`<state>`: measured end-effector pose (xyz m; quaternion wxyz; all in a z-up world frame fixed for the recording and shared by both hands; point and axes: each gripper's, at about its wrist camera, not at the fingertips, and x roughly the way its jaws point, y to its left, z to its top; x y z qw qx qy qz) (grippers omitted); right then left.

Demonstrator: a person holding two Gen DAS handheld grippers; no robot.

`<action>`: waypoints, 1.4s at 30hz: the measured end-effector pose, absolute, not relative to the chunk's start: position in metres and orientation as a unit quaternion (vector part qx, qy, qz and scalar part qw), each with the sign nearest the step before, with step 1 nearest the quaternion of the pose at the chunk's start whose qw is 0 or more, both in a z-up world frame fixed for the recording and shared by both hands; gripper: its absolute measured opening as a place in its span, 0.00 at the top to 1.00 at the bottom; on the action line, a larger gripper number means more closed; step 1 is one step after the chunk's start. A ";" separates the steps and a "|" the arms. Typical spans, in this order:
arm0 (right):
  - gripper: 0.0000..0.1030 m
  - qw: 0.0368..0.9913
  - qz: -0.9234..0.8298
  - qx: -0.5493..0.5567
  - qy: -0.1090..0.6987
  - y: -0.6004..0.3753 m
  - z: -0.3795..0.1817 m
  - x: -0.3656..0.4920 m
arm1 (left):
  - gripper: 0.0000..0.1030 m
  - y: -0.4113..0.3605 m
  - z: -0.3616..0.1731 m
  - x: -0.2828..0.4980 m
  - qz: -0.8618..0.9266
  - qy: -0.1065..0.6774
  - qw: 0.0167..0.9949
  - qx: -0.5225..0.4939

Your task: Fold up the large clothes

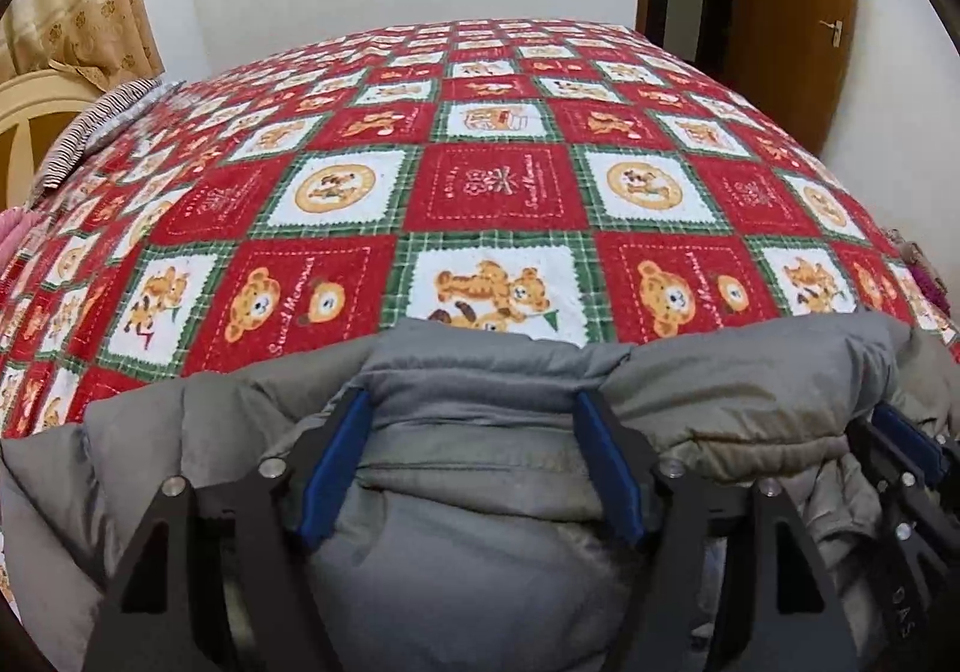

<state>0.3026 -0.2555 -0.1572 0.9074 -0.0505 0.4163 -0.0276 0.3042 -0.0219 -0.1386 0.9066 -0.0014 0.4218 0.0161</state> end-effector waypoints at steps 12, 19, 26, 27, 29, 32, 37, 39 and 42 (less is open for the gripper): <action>0.50 0.935 -0.029 -0.063 0.347 -0.249 -0.068 0.211 | 0.11 0.042 -0.033 0.171 -0.071 0.346 0.933 -0.066; 0.50 0.942 -0.043 -0.116 0.313 -0.241 -0.019 0.118 | 0.07 0.085 -0.013 0.060 -0.100 0.316 0.943 -0.030; 0.50 0.956 -0.029 -0.101 0.274 -0.270 0.023 0.007 | 0.05 0.121 -0.027 -0.032 -0.130 0.328 0.935 -0.039; 0.50 0.960 -0.026 -0.091 0.265 -0.278 0.030 -0.010 | 0.04 0.125 -0.029 -0.043 -0.135 0.329 0.934 -0.038; 0.50 0.965 -0.019 -0.076 0.252 -0.295 0.046 -0.050 | 0.04 0.133 -0.035 -0.064 -0.136 0.330 0.934 -0.028; 0.47 0.967 -0.013 -0.069 0.245 -0.319 0.068 -0.110 | 0.04 0.145 -0.046 -0.087 -0.146 0.338 0.929 -0.031; 0.35 0.958 0.034 -0.032 0.282 -0.337 0.078 -0.173 | 0.04 0.163 -0.067 -0.110 -0.157 0.359 0.917 -0.078; 0.35 0.949 0.070 -0.022 0.306 -0.333 0.069 -0.185 | 0.04 0.167 -0.078 -0.119 -0.159 0.370 0.911 -0.090; 0.26 0.940 0.095 -0.026 0.326 -0.312 0.044 -0.183 | 0.04 0.168 -0.094 -0.128 -0.165 0.394 0.900 -0.088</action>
